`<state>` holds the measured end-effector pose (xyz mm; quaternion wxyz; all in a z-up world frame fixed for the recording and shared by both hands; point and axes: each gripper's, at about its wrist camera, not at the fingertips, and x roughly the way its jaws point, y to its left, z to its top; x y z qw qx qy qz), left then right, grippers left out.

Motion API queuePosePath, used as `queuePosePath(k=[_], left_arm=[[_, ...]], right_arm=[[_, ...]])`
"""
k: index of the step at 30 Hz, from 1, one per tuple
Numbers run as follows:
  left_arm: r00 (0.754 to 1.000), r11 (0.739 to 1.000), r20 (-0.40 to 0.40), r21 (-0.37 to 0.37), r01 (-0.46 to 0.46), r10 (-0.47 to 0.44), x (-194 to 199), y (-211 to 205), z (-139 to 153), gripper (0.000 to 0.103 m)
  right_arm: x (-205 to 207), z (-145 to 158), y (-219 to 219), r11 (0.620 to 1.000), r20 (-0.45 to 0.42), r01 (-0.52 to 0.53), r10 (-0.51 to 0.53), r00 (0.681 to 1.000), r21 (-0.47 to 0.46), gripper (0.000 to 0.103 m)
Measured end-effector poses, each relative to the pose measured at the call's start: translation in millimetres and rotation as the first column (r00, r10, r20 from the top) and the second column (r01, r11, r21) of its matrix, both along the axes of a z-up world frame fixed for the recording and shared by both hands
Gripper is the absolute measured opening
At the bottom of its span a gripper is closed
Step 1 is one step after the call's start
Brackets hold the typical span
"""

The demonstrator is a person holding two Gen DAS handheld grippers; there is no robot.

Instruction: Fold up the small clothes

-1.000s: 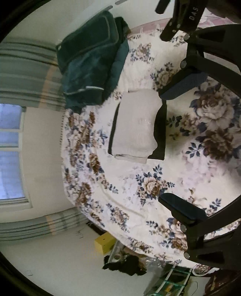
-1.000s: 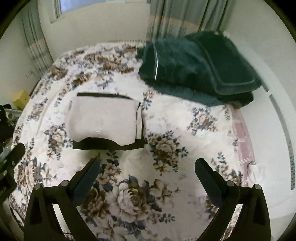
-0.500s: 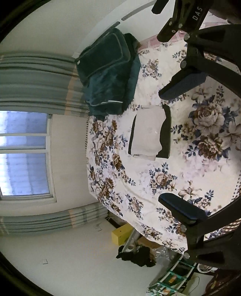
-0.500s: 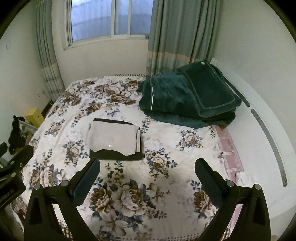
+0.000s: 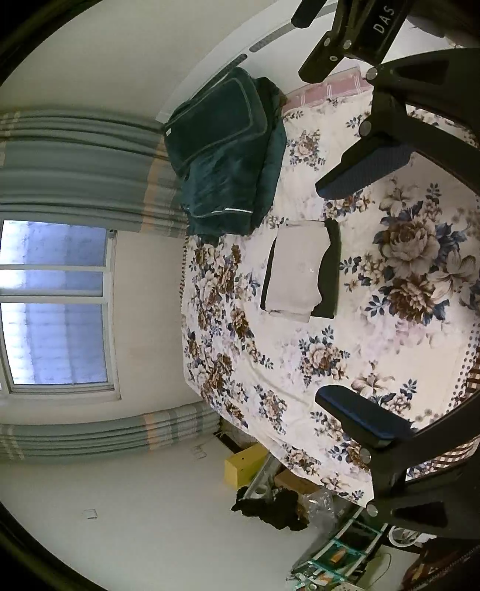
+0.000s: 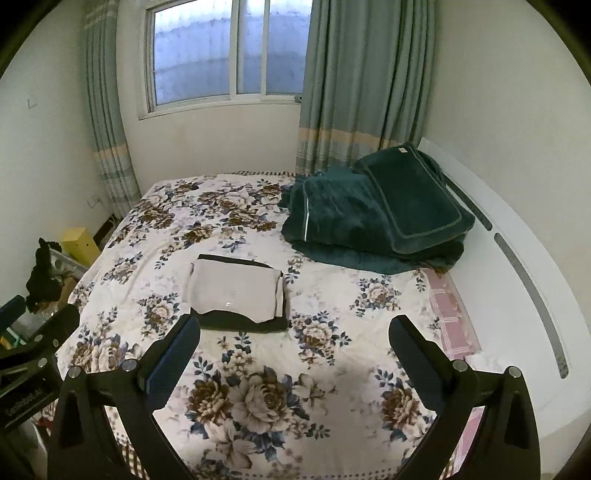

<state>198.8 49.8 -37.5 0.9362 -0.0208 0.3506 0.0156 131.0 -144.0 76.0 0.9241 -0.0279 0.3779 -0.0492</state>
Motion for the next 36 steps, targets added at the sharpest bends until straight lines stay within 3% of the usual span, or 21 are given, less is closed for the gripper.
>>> queuePosePath(k=[36], left_arm=[[0.999, 1.000, 0.051, 0.008, -0.017, 0.017, -23, 4, 28, 0.103]], right_arm=[[-3, 9, 6, 0.998, 0.024, -0.045, 0.044, 0.999, 0.036, 0.103]])
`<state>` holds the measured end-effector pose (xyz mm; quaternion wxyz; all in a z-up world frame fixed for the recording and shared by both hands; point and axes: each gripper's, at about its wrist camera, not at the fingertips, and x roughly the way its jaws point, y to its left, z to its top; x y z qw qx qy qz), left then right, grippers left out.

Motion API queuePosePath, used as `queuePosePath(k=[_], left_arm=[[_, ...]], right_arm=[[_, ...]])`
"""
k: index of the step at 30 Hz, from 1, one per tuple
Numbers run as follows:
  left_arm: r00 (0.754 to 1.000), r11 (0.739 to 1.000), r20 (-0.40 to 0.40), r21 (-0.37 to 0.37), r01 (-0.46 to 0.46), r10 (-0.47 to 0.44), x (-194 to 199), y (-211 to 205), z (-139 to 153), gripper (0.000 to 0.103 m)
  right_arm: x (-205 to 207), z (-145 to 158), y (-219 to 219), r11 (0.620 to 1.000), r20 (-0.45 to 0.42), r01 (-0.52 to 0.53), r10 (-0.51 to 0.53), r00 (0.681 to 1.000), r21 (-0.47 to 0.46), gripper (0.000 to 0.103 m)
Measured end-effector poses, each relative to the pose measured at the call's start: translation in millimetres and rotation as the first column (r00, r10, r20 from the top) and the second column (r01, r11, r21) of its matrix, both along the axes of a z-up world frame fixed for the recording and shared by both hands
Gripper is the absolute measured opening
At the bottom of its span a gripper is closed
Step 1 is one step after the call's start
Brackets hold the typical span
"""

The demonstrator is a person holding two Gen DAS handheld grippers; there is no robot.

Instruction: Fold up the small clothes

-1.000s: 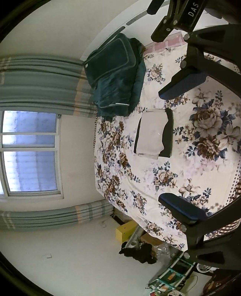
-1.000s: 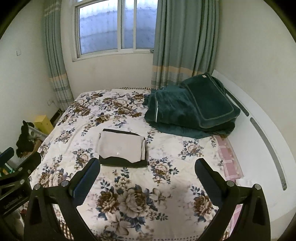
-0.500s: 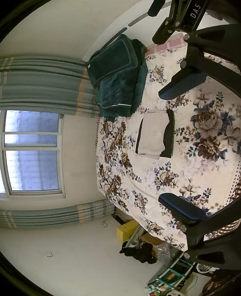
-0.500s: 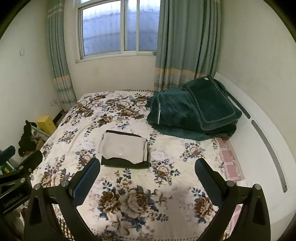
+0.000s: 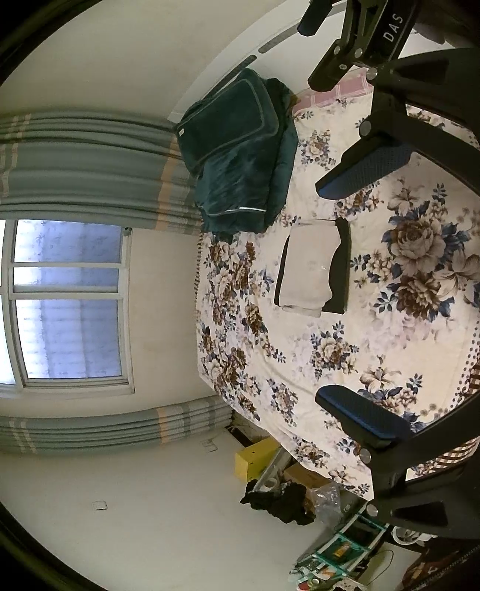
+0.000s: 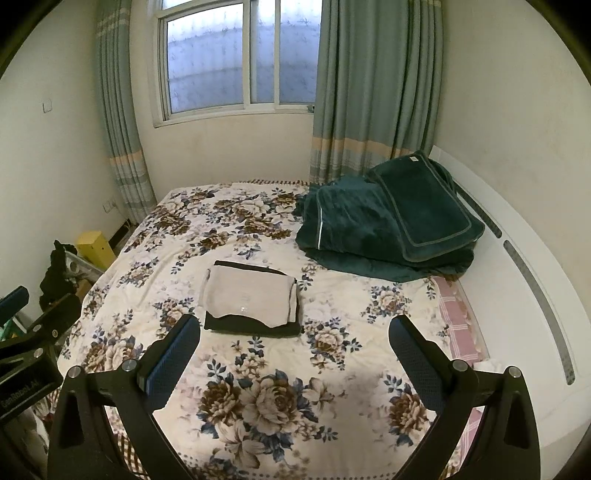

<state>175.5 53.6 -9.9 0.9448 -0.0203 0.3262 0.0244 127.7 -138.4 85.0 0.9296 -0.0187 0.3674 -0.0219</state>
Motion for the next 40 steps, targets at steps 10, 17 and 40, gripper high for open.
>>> queuePosePath(k=[10, 17, 40], left_arm=[[1.000, 1.000, 0.003, 0.002, -0.002, 0.002, 2, 0, 2, 0.103], [1.000, 1.000, 0.003, 0.003, -0.002, 0.002, 3, 2, 4, 0.103], [1.000, 1.000, 0.016, 0.002, -0.006, 0.006, 3, 7, 10, 0.103]], right_arm=[[6, 4, 3, 1.000, -0.002, -0.011, 0.011, 1.000, 0.005, 0.103], [11, 10, 3, 1.000, 0.009, -0.008, 0.008, 1.000, 0.007, 0.103], [5, 8, 5, 1.000, 0.012, -0.003, 0.003, 1.000, 0.006, 0.103]])
